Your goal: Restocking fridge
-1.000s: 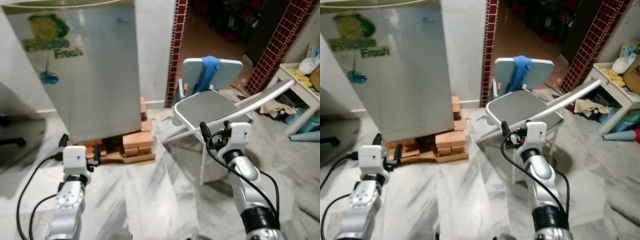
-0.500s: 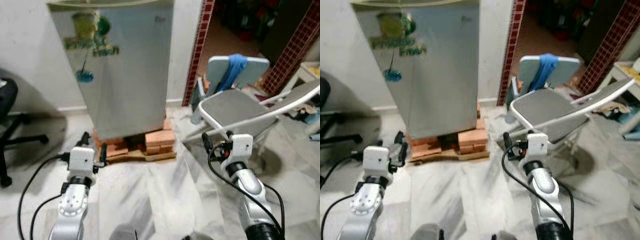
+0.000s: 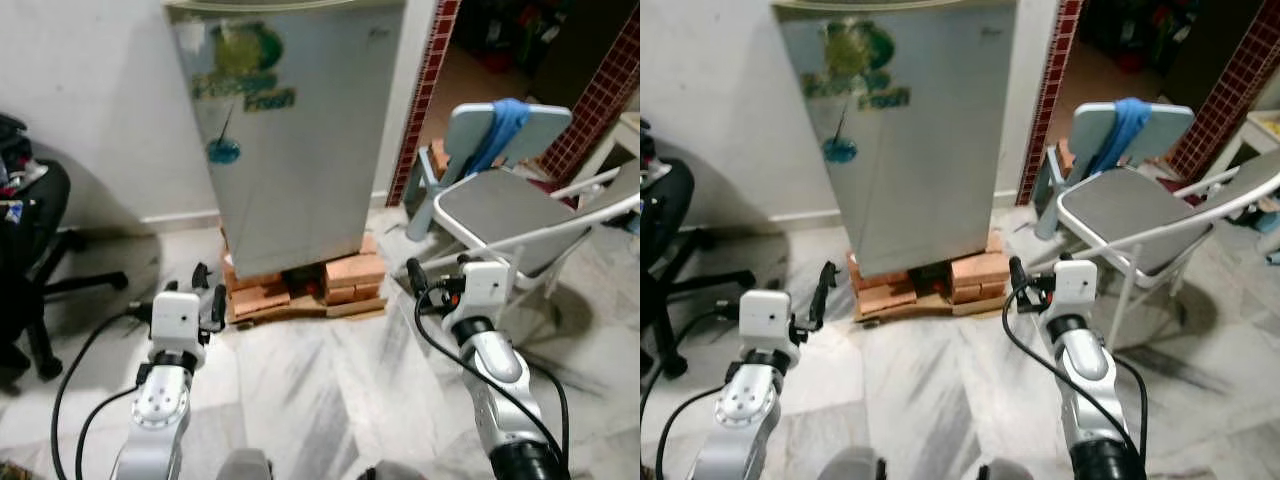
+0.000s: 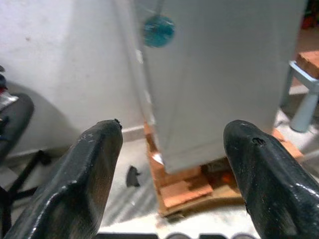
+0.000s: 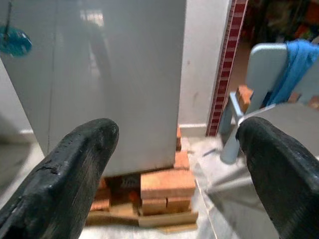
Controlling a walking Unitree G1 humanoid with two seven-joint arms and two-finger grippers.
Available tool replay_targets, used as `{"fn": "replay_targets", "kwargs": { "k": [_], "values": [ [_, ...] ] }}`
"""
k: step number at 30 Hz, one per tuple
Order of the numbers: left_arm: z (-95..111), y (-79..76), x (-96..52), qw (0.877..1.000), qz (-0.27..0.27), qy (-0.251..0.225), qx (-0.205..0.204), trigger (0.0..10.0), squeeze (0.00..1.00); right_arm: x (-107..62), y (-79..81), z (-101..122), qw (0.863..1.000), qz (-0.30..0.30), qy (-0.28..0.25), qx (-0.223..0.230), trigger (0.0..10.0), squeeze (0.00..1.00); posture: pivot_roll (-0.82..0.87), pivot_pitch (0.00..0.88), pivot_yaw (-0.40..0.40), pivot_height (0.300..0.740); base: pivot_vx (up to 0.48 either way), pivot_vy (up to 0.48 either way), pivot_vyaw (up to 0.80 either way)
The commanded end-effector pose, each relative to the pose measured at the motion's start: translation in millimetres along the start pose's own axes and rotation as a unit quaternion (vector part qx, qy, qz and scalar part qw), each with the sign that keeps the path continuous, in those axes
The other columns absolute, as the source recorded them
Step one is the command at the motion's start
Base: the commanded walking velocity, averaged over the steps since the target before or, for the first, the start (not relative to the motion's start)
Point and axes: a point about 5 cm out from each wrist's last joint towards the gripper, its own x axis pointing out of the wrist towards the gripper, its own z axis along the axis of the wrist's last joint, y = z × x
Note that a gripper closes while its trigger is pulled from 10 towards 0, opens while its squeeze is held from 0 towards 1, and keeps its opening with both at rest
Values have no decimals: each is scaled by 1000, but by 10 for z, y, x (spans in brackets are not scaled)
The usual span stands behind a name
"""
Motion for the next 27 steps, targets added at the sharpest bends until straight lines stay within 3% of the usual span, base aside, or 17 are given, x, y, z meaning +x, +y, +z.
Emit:
{"fn": "replay_targets", "kwargs": {
  "k": [1, 8, 20, 27],
  "values": [
    [2, 95, 7, 1000, 12, 2, 4, 10000, 0, 48, 88, 32, 1000, 11, -7, 1, 10000, 0, 103, 0, -6, 740, 0, 480, -800],
    [34, 110, 22, 1000, 6, -12, 14, 10000, 0, 39, 97, 20, 1000, 13, -5, -1, 10000, 0, 108, 0, -9, 740, 0, 387, -717],
    [-23, 91, -30, 1000, 10, -1, 17, 10000, 0, 98, 172, 26, 999, 31, -6, -5, 10000, 0, 145, 0, -27, 740, 0, 0, 0],
    [71, 50, -21, 999, 20, -14, 25, 10000, 0, 161, 199, 69, 998, 55, -5, -10, 10000, 0, 195, 27, -77, 740, 0, 0, 0]
  ]
}}
